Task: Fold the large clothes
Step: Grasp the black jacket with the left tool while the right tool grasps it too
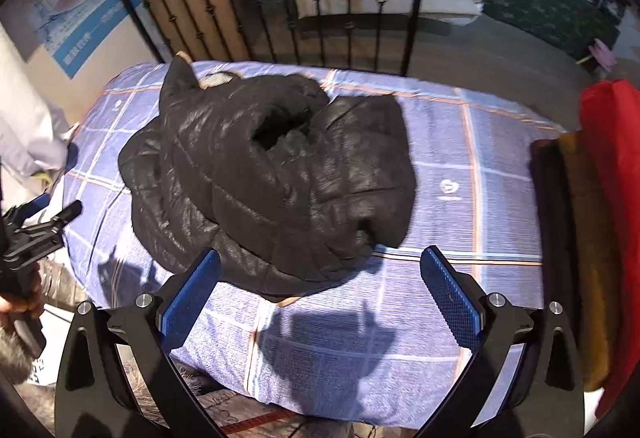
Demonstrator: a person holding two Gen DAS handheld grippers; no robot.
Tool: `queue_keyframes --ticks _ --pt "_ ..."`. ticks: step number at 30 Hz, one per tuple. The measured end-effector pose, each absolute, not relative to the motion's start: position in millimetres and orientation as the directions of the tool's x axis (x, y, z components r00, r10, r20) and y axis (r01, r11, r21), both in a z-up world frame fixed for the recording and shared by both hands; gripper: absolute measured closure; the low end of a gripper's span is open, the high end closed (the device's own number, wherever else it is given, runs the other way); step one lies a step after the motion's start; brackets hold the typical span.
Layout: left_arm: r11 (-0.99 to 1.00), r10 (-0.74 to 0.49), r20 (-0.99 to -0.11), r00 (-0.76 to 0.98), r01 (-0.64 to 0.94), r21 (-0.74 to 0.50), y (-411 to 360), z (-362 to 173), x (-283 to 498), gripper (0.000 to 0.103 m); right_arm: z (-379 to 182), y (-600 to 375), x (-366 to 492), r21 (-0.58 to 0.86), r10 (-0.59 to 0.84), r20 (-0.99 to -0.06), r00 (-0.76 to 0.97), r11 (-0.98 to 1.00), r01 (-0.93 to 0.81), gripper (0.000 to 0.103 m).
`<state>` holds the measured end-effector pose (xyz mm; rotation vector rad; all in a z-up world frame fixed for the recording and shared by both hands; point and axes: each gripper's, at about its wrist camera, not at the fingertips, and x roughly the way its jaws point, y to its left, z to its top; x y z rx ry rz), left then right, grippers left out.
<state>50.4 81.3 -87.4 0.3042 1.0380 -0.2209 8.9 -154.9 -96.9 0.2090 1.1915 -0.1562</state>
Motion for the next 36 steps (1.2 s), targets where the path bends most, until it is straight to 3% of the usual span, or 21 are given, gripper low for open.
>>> queue_keyframes --ticks 7,9,14,17,19,21,22,24,26,29,36 --pt "0.916 -0.136 -0.939 0.317 0.402 0.003 87 -158 43 0.006 -194 -127 38 0.016 -0.015 -0.968 0.249 0.992 0.122 0.005" --pt "0.904 -0.117 -0.952 0.284 0.426 0.016 84 -184 43 0.006 -215 -123 49 -0.018 -0.046 -0.967 0.251 0.994 0.112 0.016" --pt "0.865 -0.133 -0.955 0.266 0.501 0.019 72 -223 52 0.006 -227 -118 76 0.031 -0.001 -0.966 0.26 0.992 0.118 0.073" --pt "0.85 -0.142 -0.956 0.257 0.527 0.015 55 -244 67 0.006 -202 -117 83 0.028 -0.016 -0.947 0.32 0.991 0.131 0.086" --pt "0.846 -0.135 -0.953 0.27 0.532 0.031 41 -250 79 0.011 -185 -123 83 0.047 -0.012 -0.933 0.361 0.987 0.152 0.088" --pt "0.848 -0.132 -0.958 0.254 0.529 0.023 29 -250 91 0.031 -166 -135 82 0.077 -0.002 -0.92 0.391 0.979 0.188 0.089" --pt "0.852 -0.132 -0.957 0.257 0.524 0.023 24 -246 96 0.037 -157 -141 82 0.098 0.006 -0.913 0.407 0.974 0.205 0.09" --pt "0.865 -0.152 -0.951 0.27 0.502 0.004 20 -229 102 0.071 -136 -150 80 0.138 0.023 -0.889 0.457 0.965 0.221 0.09" --pt "0.893 -0.201 -0.933 0.298 0.448 -0.049 28 -200 105 0.082 -102 -158 76 0.201 0.059 -0.851 0.523 0.955 0.22 0.091" --pt "0.919 -0.287 -0.875 0.389 0.37 -0.137 51 -138 93 0.088 -61 -160 62 0.264 0.106 -0.792 0.602 0.948 0.18 0.092" --pt "0.935 -0.348 -0.652 0.673 0.304 -0.186 107 42 1 0.089 67 -150 -40 0.396 0.257 -0.557 0.79 0.918 -0.019 0.092"
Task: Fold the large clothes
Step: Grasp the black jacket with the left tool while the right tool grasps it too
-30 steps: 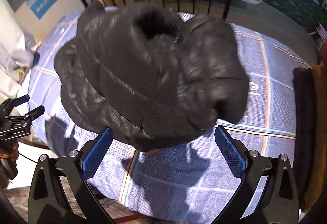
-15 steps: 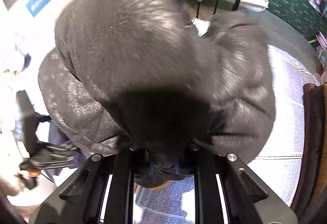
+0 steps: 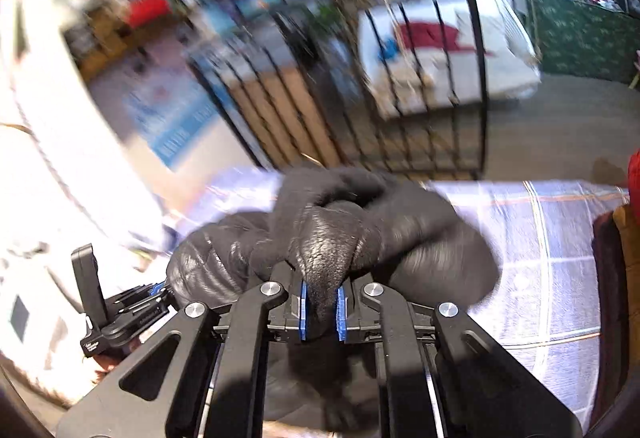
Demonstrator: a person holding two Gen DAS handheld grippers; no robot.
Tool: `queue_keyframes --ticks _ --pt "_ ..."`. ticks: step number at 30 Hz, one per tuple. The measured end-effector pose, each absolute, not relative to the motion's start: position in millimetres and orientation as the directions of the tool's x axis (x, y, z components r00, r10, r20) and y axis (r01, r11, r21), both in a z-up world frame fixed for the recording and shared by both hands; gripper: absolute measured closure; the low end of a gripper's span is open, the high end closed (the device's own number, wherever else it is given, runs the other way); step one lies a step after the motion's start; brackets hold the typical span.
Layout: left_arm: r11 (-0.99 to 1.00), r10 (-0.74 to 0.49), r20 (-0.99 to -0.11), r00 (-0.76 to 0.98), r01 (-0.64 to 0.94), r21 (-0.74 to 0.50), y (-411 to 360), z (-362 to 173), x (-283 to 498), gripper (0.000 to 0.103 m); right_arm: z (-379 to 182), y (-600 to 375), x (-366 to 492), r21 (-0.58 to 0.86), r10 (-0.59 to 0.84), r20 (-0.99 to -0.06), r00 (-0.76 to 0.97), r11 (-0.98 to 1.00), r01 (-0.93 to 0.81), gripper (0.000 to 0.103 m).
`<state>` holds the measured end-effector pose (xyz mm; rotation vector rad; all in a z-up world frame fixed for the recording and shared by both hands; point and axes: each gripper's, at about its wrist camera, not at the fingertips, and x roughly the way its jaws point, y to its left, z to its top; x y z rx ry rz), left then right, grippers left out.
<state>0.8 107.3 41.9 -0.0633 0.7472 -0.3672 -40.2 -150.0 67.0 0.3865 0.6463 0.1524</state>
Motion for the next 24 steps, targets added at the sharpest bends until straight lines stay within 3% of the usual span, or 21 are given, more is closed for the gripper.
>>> queue_keyframes --ticks 5,10,12,13,14,16,17,18,19,20,21,23,24 --pt "0.934 -0.356 -0.432 0.829 0.295 -0.203 135 169 -72 0.089 160 -158 -104 0.377 0.353 -0.381 0.855 0.903 -0.204 0.093" --pt "0.866 -0.447 -0.223 0.866 0.356 -0.351 154 249 -95 0.089 212 -197 -117 0.566 0.511 -0.125 0.85 0.741 -0.362 0.093" --pt "0.845 -0.473 -0.175 0.864 0.388 -0.367 144 264 -78 0.089 215 -208 -107 0.601 0.505 -0.108 0.856 0.719 -0.349 0.092" --pt "0.835 -0.481 -0.165 0.861 0.392 -0.387 142 265 -61 0.088 210 -216 -84 0.636 0.516 -0.146 0.844 0.703 -0.319 0.092" --pt "0.823 -0.499 -0.178 0.848 0.399 -0.405 135 261 -33 0.08 203 -220 -70 0.657 0.502 -0.174 0.847 0.7 -0.279 0.09" --pt "0.85 -0.464 -0.268 0.844 0.34 -0.402 121 254 9 0.057 157 -238 -14 0.722 0.444 -0.348 0.826 0.688 -0.066 0.086" --pt "0.879 -0.411 -0.306 0.859 0.284 -0.382 107 238 28 0.019 123 -247 18 0.732 0.441 -0.473 0.763 0.678 0.062 0.083" --pt "0.902 -0.367 -0.339 0.866 0.242 -0.357 100 222 50 0.007 95 -257 35 0.726 0.431 -0.558 0.709 0.668 0.165 0.082" --pt "0.918 -0.337 -0.378 0.862 0.212 -0.336 92 204 69 0.006 51 -265 54 0.73 0.447 -0.616 0.649 0.633 0.257 0.067" --pt "0.935 -0.312 -0.429 0.848 0.193 -0.298 83 176 91 0.006 4 -274 62 0.753 0.474 -0.627 0.618 0.57 0.328 0.036" --pt "0.946 -0.298 -0.477 0.827 0.19 -0.262 76 153 109 0.006 -24 -279 59 0.731 0.44 -0.664 0.604 0.55 0.403 0.026" --pt "0.976 -0.218 -0.637 0.739 0.151 -0.159 69 92 131 0.006 -75 -282 41 0.668 0.361 -0.724 0.588 0.578 0.468 0.023" --pt "0.979 -0.204 -0.666 0.718 0.153 -0.135 71 70 134 0.006 -88 -282 32 0.64 0.345 -0.748 0.567 0.602 0.477 0.023"
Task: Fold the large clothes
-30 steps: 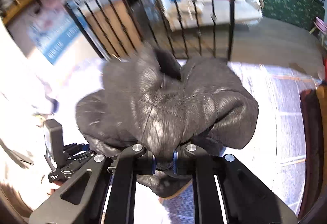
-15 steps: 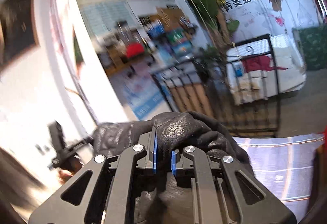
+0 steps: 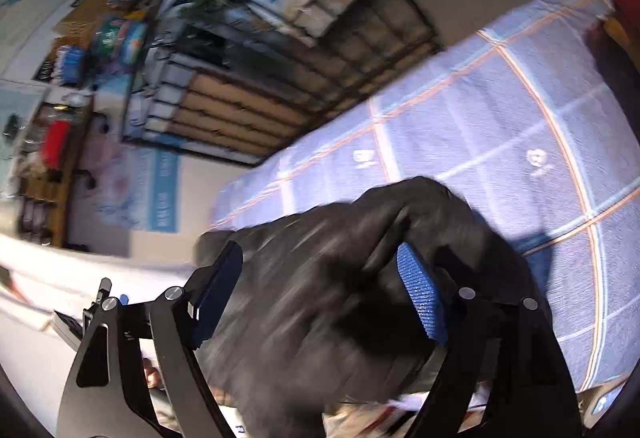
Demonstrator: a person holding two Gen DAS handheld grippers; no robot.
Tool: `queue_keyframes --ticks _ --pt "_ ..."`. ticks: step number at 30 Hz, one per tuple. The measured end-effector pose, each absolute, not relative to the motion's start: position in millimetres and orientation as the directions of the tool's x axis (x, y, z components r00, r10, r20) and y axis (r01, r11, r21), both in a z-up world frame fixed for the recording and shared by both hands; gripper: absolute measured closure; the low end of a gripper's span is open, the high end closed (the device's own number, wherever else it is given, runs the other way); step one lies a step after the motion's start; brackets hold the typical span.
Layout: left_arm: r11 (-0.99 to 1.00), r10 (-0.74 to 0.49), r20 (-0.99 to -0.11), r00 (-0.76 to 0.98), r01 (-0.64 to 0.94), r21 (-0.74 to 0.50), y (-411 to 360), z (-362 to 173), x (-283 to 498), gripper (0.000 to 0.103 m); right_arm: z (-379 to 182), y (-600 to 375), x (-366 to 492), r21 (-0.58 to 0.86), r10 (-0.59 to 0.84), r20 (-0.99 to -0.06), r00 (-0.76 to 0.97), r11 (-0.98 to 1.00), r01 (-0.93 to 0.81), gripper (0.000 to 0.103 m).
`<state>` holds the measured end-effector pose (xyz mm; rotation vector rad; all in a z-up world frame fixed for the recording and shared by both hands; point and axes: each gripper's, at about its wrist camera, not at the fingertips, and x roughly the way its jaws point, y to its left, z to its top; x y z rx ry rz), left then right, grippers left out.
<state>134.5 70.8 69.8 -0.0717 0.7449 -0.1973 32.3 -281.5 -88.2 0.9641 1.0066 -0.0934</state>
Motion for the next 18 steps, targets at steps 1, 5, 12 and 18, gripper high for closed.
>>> queue_keyframes --ticks 1,5,12,18 --pt "0.977 -0.208 -0.697 0.686 0.175 -0.119 76 42 133 0.006 -102 -281 17 0.576 0.295 -0.798 0.526 0.629 0.522 0.023" --pt "0.988 -0.123 -0.819 0.561 0.149 -0.046 113 -41 112 0.006 -116 -279 -45 0.546 0.239 -0.812 0.532 0.632 0.549 0.023" --pt "0.996 0.005 -0.891 0.454 0.074 0.044 166 -116 80 0.006 -78 -184 -63 0.108 0.036 -0.879 0.476 0.986 0.124 0.023" --pt "0.984 0.028 -0.904 0.426 0.147 0.1 157 -141 60 0.006 -114 -56 14 -0.153 0.003 -0.877 0.481 0.946 -0.286 0.023"
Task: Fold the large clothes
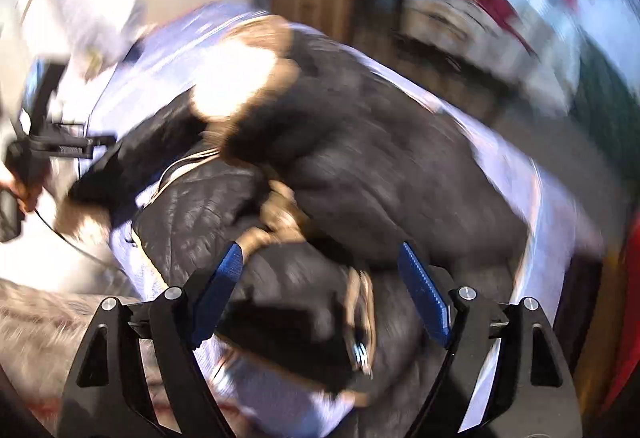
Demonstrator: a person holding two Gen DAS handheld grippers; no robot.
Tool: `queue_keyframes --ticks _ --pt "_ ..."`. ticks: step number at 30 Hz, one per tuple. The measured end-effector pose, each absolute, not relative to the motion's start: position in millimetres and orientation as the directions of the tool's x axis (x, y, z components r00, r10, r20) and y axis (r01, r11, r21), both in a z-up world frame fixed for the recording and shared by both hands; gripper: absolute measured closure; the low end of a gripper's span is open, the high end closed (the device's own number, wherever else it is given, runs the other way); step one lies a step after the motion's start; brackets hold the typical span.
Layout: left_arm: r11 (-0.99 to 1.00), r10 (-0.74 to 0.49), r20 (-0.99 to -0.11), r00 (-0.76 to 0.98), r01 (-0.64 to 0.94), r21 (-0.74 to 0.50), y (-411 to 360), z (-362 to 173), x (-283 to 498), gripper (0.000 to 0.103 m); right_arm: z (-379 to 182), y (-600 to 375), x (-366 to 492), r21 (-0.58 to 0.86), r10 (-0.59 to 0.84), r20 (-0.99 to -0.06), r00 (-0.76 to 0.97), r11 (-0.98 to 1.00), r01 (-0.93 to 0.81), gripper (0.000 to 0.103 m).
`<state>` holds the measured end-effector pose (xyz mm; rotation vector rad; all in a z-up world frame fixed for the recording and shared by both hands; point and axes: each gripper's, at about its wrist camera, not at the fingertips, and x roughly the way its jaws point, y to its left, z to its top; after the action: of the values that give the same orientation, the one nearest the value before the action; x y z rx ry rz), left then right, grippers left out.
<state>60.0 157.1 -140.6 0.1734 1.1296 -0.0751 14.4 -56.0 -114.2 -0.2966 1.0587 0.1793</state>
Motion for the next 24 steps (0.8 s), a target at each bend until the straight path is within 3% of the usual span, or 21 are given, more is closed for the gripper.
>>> queue_keyframes --ticks 2,3,4,5,9,12,15,17,18,20,24 --pt "0.984 0.025 -0.901 0.434 0.147 0.099 157 -133 57 0.006 -122 -39 46 -0.252 -0.048 -0.845 0.533 0.914 -0.317 0.025" --pt "0.986 0.025 -0.901 0.433 0.139 0.094 160 -132 59 0.006 -125 -36 58 -0.289 -0.08 -0.839 0.539 0.903 -0.317 0.032" --pt "0.987 0.035 -0.901 0.432 0.127 0.099 164 -134 58 0.006 -131 -39 79 -0.306 -0.101 -0.849 0.519 0.895 -0.326 0.062" --pt "0.987 0.052 -0.901 0.431 0.117 0.113 168 -137 58 0.006 -134 -47 98 -0.292 -0.097 -0.863 0.496 0.897 -0.332 0.075" --pt "0.986 0.082 -0.899 0.43 0.098 0.136 181 -141 61 0.006 -108 -105 183 -0.401 -0.228 -0.816 0.531 0.885 -0.237 0.083" --pt "0.99 0.065 -0.9 0.431 0.083 0.111 185 -143 65 0.006 -59 -180 243 -0.391 -0.347 -0.747 0.566 0.919 0.049 0.085" --pt "0.991 0.029 -0.902 0.432 0.103 0.081 178 -144 74 0.006 -37 -269 293 -0.234 -0.373 -0.814 0.445 0.912 0.337 0.074" --pt "0.987 -0.003 -0.899 0.439 0.148 0.069 166 -143 83 0.006 -43 -307 309 -0.139 -0.329 -0.871 0.364 0.877 0.461 0.03" --pt "0.982 -0.009 -0.897 0.441 0.171 0.075 159 -144 88 0.006 -44 -318 305 -0.082 -0.292 -0.881 0.373 0.869 0.488 0.025" --pt "0.972 -0.013 -0.893 0.45 0.216 0.095 145 -148 97 0.006 -42 -328 283 0.077 -0.177 -0.875 0.451 0.868 0.49 0.024" --pt "0.958 0.04 -0.898 0.437 0.239 0.159 137 -163 112 0.006 -51 -295 220 0.134 -0.096 -0.855 0.51 0.908 0.396 0.023"
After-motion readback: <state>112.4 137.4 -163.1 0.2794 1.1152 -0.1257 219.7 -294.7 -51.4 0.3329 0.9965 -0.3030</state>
